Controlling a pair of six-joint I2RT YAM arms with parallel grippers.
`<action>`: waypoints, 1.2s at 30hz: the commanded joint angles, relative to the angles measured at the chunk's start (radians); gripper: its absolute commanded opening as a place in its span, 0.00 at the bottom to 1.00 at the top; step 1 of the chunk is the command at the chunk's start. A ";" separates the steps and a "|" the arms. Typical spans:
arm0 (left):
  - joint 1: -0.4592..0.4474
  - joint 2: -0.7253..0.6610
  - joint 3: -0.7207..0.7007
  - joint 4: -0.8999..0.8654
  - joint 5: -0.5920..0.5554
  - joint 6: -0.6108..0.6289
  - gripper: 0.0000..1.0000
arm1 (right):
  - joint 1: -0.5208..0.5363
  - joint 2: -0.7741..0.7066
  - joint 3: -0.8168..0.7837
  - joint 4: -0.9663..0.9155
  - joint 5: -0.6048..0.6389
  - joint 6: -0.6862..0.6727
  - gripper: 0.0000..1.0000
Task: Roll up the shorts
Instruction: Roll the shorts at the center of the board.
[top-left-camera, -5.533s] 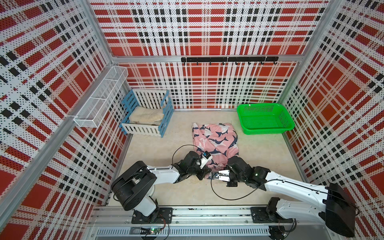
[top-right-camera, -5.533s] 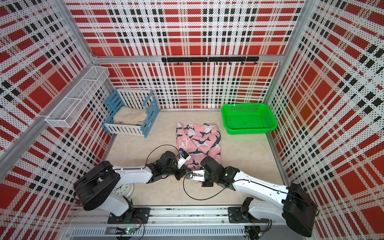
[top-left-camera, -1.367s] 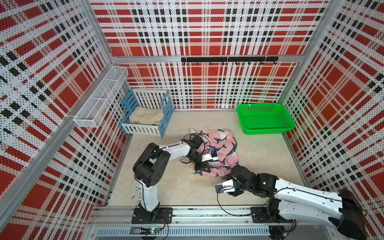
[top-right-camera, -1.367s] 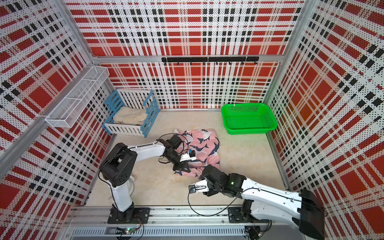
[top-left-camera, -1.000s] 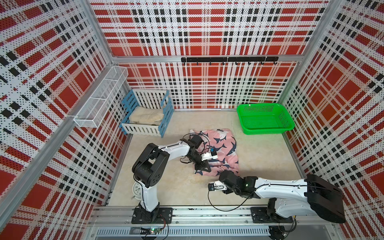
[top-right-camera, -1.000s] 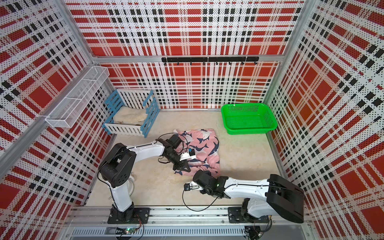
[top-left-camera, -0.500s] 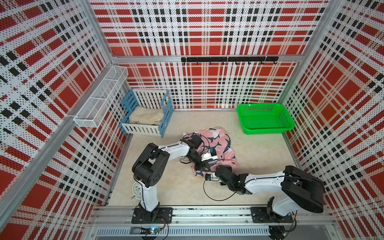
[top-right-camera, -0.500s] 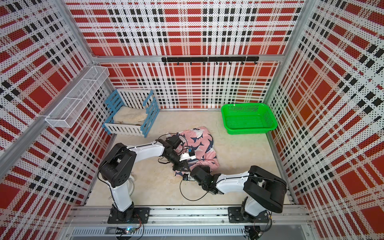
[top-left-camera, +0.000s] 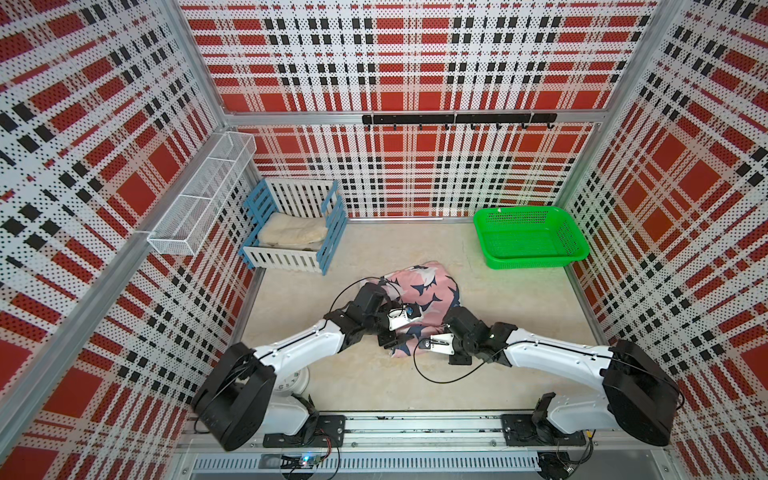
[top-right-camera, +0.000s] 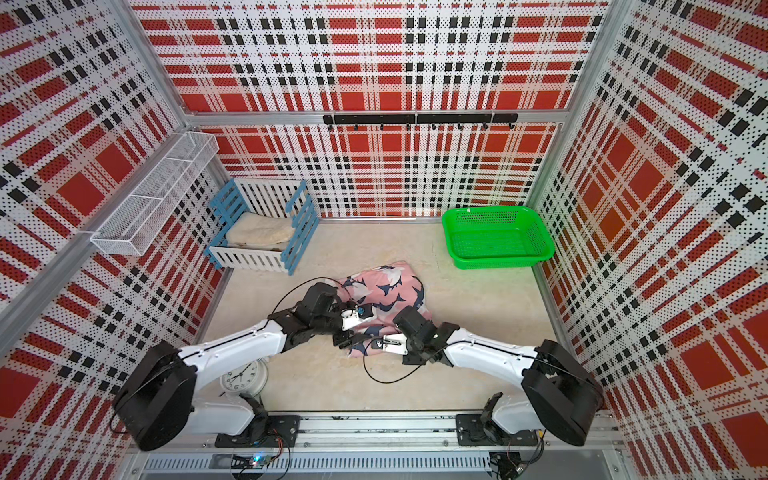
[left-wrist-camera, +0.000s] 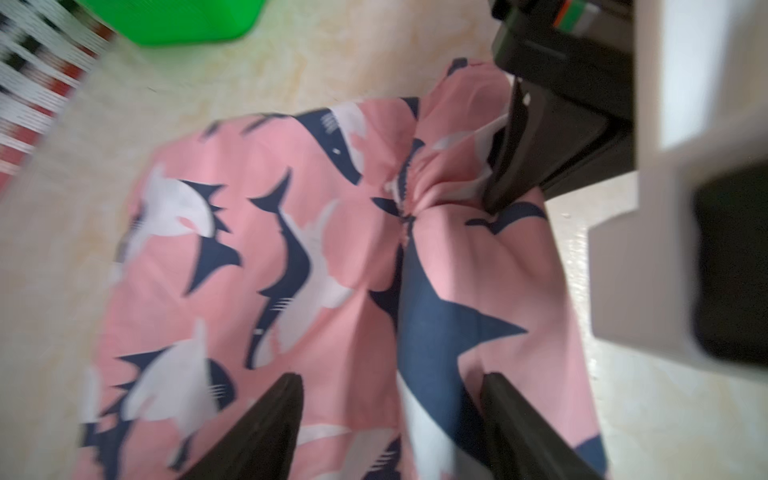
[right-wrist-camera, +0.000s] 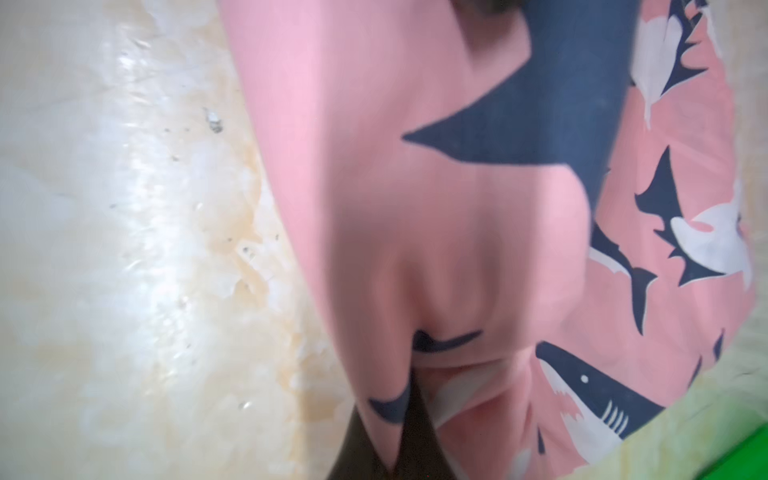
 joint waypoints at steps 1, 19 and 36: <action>-0.045 -0.126 -0.097 0.276 -0.150 0.014 0.73 | -0.049 -0.034 0.038 -0.207 -0.247 0.010 0.00; -0.354 -0.216 -0.207 0.124 -0.247 -0.106 0.81 | -0.122 0.087 0.118 -0.310 -0.364 -0.021 0.00; -0.348 -0.017 -0.159 0.236 -0.145 -0.353 0.09 | -0.122 -0.080 0.048 -0.197 -0.213 -0.023 0.04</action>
